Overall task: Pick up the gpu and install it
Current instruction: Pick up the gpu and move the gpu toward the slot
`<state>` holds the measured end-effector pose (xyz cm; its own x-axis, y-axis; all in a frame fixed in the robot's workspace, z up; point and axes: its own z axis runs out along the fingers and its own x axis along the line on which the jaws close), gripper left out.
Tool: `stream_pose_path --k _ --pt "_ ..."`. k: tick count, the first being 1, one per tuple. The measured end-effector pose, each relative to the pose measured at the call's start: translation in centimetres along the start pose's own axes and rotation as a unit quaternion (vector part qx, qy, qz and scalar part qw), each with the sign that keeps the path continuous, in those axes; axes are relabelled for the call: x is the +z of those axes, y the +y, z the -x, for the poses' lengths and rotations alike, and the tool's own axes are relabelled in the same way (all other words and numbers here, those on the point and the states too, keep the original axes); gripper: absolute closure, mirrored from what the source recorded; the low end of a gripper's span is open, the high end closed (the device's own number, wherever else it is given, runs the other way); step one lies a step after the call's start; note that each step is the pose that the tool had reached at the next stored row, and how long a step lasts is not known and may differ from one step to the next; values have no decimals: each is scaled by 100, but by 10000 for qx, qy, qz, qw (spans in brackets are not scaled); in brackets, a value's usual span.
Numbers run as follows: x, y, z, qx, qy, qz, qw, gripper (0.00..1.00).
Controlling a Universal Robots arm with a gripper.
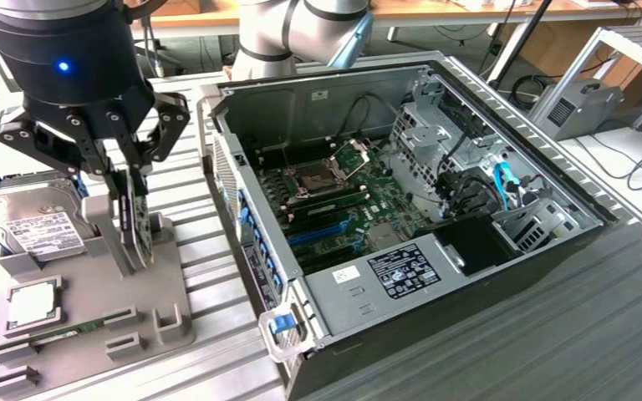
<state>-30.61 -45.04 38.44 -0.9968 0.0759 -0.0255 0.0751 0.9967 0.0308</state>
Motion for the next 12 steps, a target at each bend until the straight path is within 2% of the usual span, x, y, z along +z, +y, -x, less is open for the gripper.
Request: stream_pose_path --k 12 --pt "-31 1 1 0 0 0 10000 74"
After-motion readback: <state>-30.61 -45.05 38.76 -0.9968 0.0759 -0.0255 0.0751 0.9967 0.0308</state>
